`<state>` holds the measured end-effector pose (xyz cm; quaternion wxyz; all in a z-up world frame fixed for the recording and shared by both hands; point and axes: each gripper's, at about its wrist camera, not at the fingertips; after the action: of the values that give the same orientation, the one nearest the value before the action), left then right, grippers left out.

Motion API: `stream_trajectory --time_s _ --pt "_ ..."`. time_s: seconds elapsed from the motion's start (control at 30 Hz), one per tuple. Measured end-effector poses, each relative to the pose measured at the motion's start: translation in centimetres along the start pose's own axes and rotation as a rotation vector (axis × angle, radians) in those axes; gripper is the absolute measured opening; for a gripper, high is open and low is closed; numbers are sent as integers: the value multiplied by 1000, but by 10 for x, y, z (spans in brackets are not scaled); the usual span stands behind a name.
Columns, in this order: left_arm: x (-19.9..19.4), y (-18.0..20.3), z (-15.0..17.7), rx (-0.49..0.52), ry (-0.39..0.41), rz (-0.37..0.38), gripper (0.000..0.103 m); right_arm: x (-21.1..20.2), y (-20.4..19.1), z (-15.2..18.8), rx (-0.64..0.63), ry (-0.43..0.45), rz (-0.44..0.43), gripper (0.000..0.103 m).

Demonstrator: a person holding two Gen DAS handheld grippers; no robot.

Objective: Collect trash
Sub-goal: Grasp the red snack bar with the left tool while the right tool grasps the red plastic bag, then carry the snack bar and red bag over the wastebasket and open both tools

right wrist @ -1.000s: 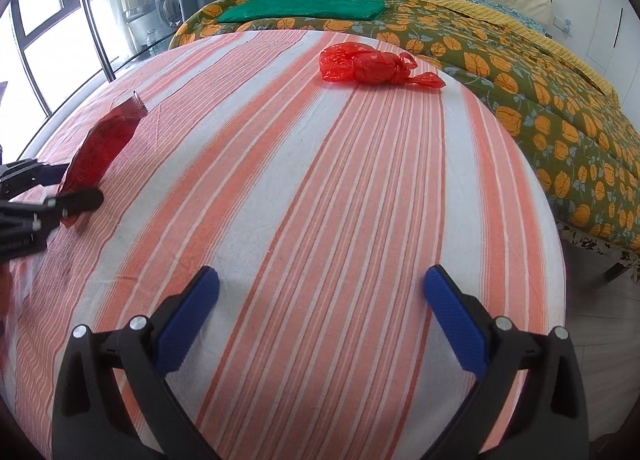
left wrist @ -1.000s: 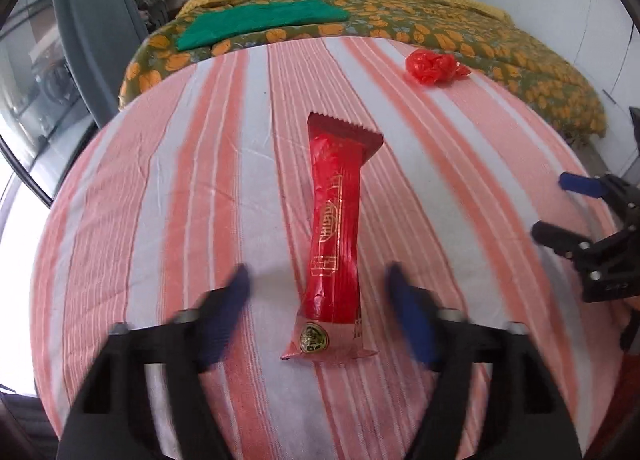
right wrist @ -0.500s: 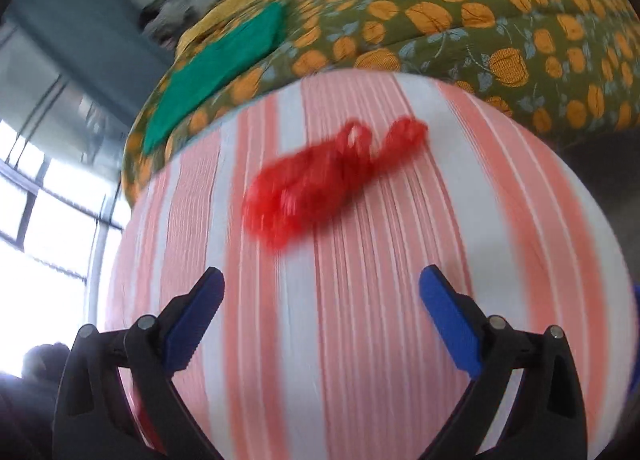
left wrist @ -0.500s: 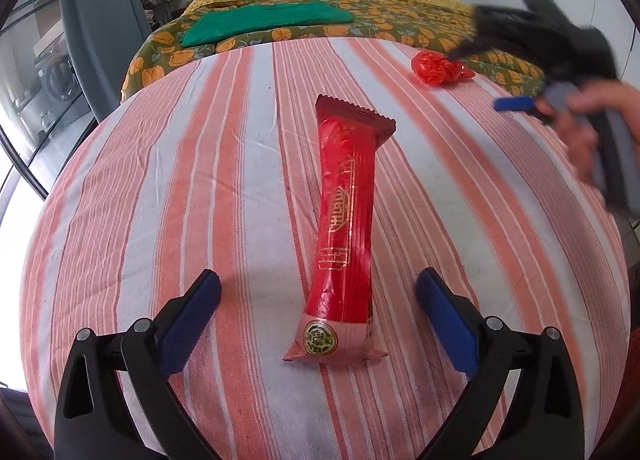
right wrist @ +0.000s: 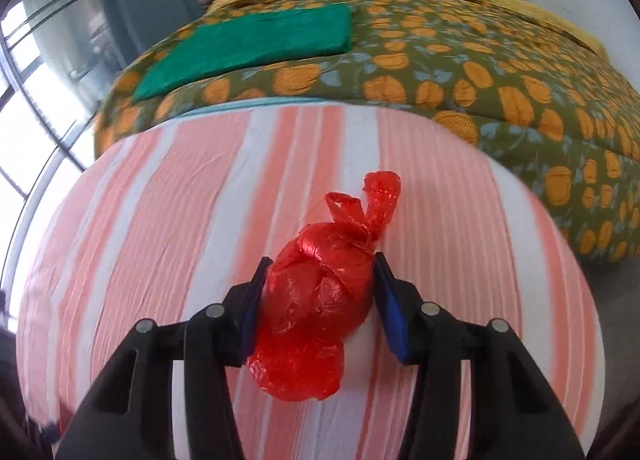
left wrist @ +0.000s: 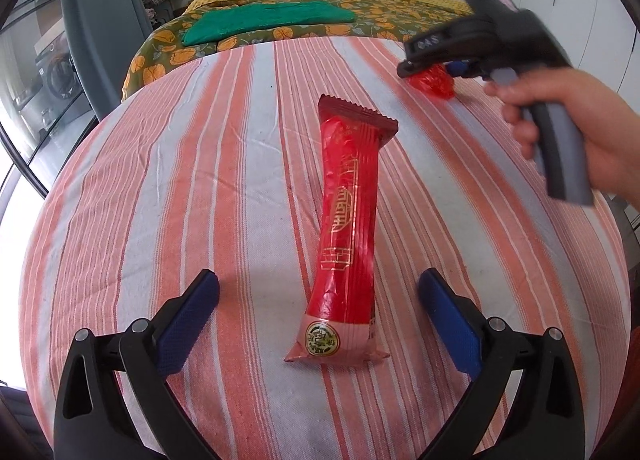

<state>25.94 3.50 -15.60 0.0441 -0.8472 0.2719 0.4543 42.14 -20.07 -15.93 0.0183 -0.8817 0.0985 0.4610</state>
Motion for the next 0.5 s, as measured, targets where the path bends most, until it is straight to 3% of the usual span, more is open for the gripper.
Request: stream_trajectory --time_s 0.3,0.43,0.5 --pt "0 -1 0 -1 0 1 98 -77 -7 105 -290 -83 -253 48" --pt "-1 -4 1 -12 6 25 98 -104 -2 153 -386 -114 -265 49" --pt "-4 -7 1 -19 15 57 98 -115 4 174 -427 -66 -224 50"
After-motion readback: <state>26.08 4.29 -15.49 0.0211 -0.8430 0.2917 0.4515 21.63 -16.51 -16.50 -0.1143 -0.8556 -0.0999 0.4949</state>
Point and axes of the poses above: each gripper's, at about its wrist camera, not at the fingertips, and x roughly the way its jaws point, y to its right, z to its underside, and after that the axes turned 13 degrees about z, right-handed
